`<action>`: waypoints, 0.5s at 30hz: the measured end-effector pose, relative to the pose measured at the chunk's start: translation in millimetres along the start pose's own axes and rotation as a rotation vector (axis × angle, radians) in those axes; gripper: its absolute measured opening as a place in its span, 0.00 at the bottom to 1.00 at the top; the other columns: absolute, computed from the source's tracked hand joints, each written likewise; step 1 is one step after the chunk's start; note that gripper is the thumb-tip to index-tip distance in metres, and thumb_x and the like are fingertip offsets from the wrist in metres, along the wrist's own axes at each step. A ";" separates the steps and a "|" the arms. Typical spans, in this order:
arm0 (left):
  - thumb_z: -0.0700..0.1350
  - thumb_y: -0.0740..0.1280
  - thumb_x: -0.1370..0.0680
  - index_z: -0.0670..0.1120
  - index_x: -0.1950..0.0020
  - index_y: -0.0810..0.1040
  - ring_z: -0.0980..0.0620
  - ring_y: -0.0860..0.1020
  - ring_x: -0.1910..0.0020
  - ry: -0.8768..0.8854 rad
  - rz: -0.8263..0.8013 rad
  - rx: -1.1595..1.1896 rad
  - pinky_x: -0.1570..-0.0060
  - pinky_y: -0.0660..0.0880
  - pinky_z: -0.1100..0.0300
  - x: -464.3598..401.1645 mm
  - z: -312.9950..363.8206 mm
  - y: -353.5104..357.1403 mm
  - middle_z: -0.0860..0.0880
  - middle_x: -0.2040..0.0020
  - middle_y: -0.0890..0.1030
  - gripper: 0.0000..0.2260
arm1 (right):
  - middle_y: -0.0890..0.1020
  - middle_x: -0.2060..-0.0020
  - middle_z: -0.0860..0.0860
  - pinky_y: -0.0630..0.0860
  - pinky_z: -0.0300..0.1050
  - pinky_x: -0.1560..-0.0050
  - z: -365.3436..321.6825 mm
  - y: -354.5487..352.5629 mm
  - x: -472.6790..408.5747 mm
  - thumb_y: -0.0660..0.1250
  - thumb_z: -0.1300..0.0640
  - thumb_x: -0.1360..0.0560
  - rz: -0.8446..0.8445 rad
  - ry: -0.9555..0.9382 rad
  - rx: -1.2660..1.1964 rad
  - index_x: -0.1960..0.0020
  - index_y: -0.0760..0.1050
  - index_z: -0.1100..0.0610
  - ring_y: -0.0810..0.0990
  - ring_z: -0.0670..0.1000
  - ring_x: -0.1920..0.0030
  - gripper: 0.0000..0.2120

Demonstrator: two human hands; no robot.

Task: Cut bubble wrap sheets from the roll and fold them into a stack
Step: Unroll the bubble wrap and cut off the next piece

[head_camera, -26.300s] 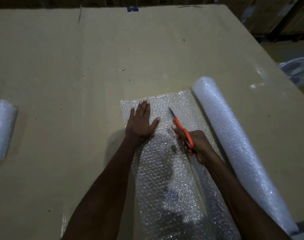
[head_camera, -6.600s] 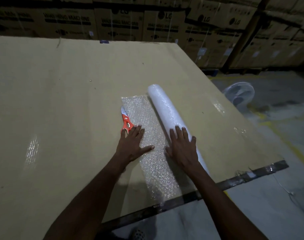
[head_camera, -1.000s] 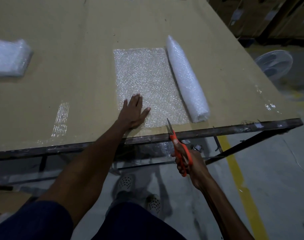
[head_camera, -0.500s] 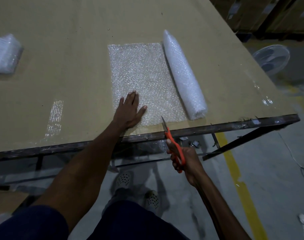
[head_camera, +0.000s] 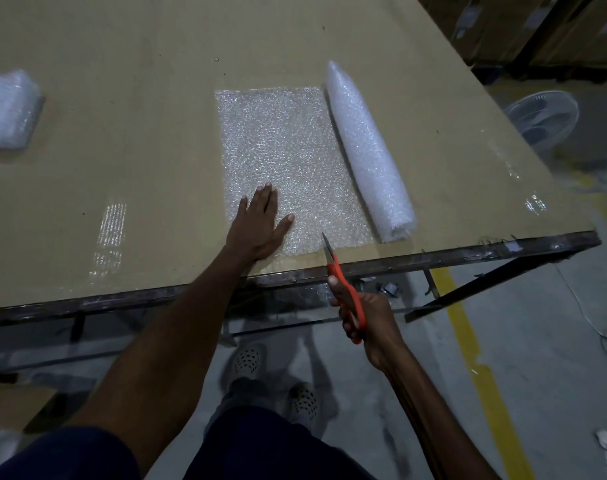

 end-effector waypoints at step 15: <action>0.62 0.47 0.16 0.41 0.18 0.49 0.48 0.45 0.19 -0.002 0.015 0.003 0.22 0.40 0.47 0.3 -1.0 2.0 0.44 0.18 0.47 0.34 | 0.74 0.74 0.51 0.61 0.36 0.78 -12.9 6.5 -9.9 0.77 0.41 0.33 0.005 -0.021 0.023 0.54 0.83 0.66 0.67 0.46 0.78 0.26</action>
Point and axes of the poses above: each hand's wrist, its own x-axis away from the middle knuckle, its own y-axis out of the palm, z = x × y, the point moved 2 cm from there along -x, towards the middle knuckle
